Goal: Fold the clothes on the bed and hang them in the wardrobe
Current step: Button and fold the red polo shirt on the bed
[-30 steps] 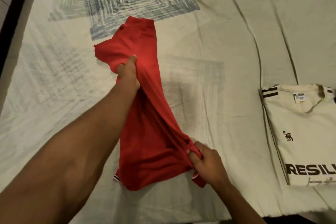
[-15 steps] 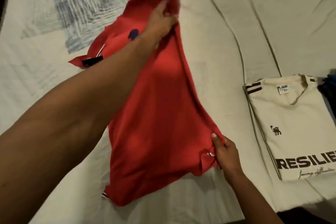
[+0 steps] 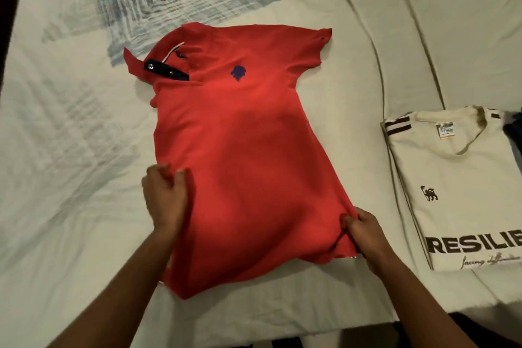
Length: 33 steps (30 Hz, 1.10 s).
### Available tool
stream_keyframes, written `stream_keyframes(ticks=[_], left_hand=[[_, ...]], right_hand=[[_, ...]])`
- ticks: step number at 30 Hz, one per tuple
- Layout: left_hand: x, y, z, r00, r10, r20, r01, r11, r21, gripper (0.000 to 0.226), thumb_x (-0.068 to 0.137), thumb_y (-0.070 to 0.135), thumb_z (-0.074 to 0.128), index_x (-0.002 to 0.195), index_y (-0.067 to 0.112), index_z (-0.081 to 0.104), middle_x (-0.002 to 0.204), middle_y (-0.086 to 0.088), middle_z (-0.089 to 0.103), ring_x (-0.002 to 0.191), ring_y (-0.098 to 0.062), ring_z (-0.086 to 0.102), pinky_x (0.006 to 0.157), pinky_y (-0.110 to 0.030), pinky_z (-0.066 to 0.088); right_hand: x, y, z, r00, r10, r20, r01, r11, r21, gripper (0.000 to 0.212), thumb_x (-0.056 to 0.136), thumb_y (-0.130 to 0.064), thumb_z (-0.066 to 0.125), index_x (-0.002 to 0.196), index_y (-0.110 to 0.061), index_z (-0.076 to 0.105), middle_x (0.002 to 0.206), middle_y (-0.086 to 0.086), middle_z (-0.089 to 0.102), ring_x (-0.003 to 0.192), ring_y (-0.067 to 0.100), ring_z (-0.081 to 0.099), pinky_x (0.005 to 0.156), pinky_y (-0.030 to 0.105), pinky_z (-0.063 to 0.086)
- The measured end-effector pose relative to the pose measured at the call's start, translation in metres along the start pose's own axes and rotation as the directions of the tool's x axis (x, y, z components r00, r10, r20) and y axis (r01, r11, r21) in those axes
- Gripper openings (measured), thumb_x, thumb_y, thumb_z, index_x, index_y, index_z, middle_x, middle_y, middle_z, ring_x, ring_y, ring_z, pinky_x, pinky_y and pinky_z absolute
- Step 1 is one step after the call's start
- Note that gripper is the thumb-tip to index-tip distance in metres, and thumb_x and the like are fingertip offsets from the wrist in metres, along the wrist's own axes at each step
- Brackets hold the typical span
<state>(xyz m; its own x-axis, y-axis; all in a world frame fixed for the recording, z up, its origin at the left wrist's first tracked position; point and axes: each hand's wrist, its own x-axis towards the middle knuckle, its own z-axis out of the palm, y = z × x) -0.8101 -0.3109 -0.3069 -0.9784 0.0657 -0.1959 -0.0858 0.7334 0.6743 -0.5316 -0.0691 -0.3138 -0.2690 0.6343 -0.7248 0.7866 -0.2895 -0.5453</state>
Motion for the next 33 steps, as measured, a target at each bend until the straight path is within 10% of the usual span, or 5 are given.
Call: stream_keyframes(ticks=[3,9,16,25,33], left_hand=[[-0.040,-0.043,-0.015,0.978,-0.205,0.042,0.198,0.970,0.139,0.051,0.088,0.054,0.059,0.116,0.012,0.054,0.106,-0.016,0.061,0.106,-0.040,0.058,0.092,-0.050,0.046],[-0.082,-0.046,-0.015,0.929,-0.147,0.340,0.048,0.958,0.282,0.044,0.096,0.031,0.061,0.133,0.011,0.050,0.119,-0.023,0.066,0.109,-0.044,0.061,0.088,-0.045,0.048],[-0.081,-0.049,-0.039,0.736,-0.327,0.593,-0.092,0.820,0.566,0.047,0.092,0.047,0.059,0.132,0.023,0.055,0.126,-0.011,0.064,0.111,-0.031,0.064,0.089,-0.035,0.052],[0.023,-0.008,-0.027,0.934,-0.251,0.254,0.295,0.943,-0.154,0.058,0.079,0.074,0.053,0.105,0.023,0.058,0.101,-0.006,0.070,0.089,-0.026,0.067,0.086,-0.042,0.055],[0.175,0.041,-0.004,0.919,-0.362,0.155,0.392,0.806,-0.444,0.054,0.087,0.057,0.045,0.101,0.010,0.067,0.104,-0.023,0.067,0.079,-0.033,0.063,0.062,-0.037,0.053]], right_hand=[[0.002,-0.004,-0.008,0.998,0.002,0.069,0.003,0.998,-0.070,0.023,0.067,-0.024,0.048,0.079,-0.018,0.067,0.051,-0.008,0.056,0.052,0.019,0.048,0.056,0.028,0.036],[0.003,-0.018,-0.008,0.982,-0.054,0.178,0.118,0.922,-0.368,0.019,0.088,-0.009,0.050,0.080,-0.021,0.063,0.066,-0.001,0.063,0.062,0.021,0.058,0.061,0.028,0.042],[0.007,-0.045,-0.005,0.943,0.117,0.311,0.209,0.516,-0.830,0.019,0.088,-0.040,0.049,0.094,-0.028,0.061,0.103,0.000,0.067,0.089,0.020,0.067,0.087,0.035,0.054],[-0.002,-0.114,0.065,0.880,-0.475,0.024,0.263,0.442,-0.858,0.050,0.092,-0.047,0.050,0.127,-0.012,0.044,0.128,0.014,0.051,0.115,0.037,0.050,0.088,0.047,0.045],[0.000,-0.172,0.156,0.672,-0.668,0.319,0.644,0.314,-0.698,0.046,0.093,-0.035,0.057,0.130,-0.009,0.050,0.128,0.015,0.054,0.113,0.038,0.053,0.090,0.046,0.048]])
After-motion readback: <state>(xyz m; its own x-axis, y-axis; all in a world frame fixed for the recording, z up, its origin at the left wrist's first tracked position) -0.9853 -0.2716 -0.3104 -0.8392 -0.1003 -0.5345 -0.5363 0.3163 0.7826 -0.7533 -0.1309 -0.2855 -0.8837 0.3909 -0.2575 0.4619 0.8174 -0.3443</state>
